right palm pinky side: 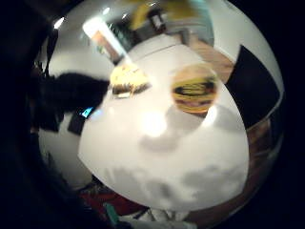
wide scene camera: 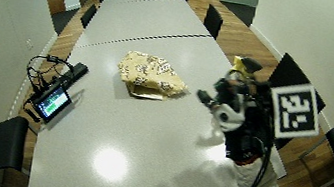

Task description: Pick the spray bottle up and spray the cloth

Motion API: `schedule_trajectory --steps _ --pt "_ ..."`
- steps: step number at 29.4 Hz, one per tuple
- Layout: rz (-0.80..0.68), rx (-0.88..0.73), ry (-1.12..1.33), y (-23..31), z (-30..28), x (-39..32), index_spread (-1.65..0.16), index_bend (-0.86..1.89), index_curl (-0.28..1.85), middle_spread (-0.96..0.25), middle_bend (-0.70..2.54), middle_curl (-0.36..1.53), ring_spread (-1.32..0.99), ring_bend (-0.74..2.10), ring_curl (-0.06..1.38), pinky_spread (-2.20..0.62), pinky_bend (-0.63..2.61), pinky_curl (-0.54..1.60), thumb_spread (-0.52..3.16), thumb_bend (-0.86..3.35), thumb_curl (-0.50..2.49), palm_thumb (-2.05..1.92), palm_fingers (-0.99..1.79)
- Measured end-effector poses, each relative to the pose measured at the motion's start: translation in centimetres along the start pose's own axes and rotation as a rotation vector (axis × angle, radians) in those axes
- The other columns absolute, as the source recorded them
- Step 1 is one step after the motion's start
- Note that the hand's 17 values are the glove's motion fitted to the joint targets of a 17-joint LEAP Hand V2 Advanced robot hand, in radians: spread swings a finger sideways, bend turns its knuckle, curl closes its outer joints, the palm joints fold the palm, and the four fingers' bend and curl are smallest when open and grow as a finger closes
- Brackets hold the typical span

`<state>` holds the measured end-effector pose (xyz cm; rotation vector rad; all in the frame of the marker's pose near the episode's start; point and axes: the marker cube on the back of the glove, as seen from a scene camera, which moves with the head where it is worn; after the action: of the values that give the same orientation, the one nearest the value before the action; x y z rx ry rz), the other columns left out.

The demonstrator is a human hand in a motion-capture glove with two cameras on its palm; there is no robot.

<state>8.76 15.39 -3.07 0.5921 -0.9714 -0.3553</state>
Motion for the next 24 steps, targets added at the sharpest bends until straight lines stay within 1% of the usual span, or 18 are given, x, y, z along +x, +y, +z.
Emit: schedule_trajectory --steps 1,2,3,4,5,8,11,12,15,16,18,20,24 --pt "0.061 0.086 -0.058 0.6 -1.1 1.4 -0.23 0.22 0.41 -0.12 0.63 0.45 -0.15 0.71 0.43 -0.23 0.70 0.42 0.79 0.14 0.44 0.89 1.04" --pt "0.112 0.163 -0.069 0.9 -2.1 3.3 -0.24 0.21 0.41 -0.13 0.60 0.44 -0.15 0.68 0.43 -0.23 0.64 0.41 0.79 0.15 0.44 0.91 0.90" --pt "0.159 0.225 -0.058 0.9 -3.0 5.2 -0.24 0.23 0.44 -0.13 0.60 0.46 -0.15 0.66 0.44 -0.22 0.61 0.42 0.80 0.14 0.45 0.92 0.86" --pt "0.207 0.268 -0.047 0.7 -3.5 6.9 -0.25 0.26 0.45 -0.14 0.61 0.46 -0.15 0.61 0.44 -0.18 0.51 0.40 0.80 0.14 0.45 0.93 0.70" --pt "0.254 0.290 -0.045 0.4 -3.7 8.2 -0.26 0.29 0.47 -0.14 0.62 0.47 -0.15 0.58 0.44 -0.15 0.45 0.40 0.81 0.14 0.46 0.94 0.61" --pt "0.338 0.261 -0.086 -0.9 -2.9 10.8 -0.27 0.34 0.50 -0.13 0.64 0.48 -0.14 0.49 0.43 -0.01 0.23 0.35 0.83 0.13 0.46 0.96 0.37" --pt "0.334 0.196 -0.086 -2.4 -1.8 13.5 -0.28 0.28 0.47 -0.12 0.63 0.48 -0.12 0.45 0.40 0.06 0.17 0.30 0.82 0.11 0.47 0.98 0.30" --pt "0.322 0.188 -0.072 -2.7 -1.6 14.5 -0.28 0.25 0.46 -0.11 0.63 0.47 -0.11 0.46 0.39 0.08 0.14 0.28 0.81 0.10 0.48 0.99 0.35" --pt "0.278 0.218 -0.073 -3.1 -1.4 16.1 -0.28 0.28 0.43 -0.13 0.64 0.46 -0.11 0.51 0.35 0.05 0.15 0.22 0.76 0.11 0.50 1.05 0.81" --pt "0.269 0.242 -0.082 -3.0 -1.5 16.3 -0.28 0.29 0.41 -0.13 0.63 0.46 -0.13 0.51 0.33 0.02 0.17 0.21 0.73 0.11 0.51 1.08 0.93" --pt "0.255 0.295 -0.073 -2.8 -1.9 16.4 -0.28 0.21 0.38 -0.14 0.56 0.45 -0.14 0.55 0.34 -0.09 0.36 0.28 0.67 0.10 0.52 1.10 1.17" --pt "0.240 0.344 -0.043 -2.6 -2.3 16.3 -0.28 0.20 0.42 -0.15 0.54 0.46 -0.15 0.57 0.37 -0.14 0.46 0.32 0.63 0.09 0.53 1.12 1.23" --pt "0.222 0.427 -0.021 -3.0 -2.7 15.8 -0.28 0.21 0.47 -0.15 0.55 0.48 -0.16 0.57 0.42 -0.19 0.51 0.39 0.56 0.08 0.56 1.16 1.22"
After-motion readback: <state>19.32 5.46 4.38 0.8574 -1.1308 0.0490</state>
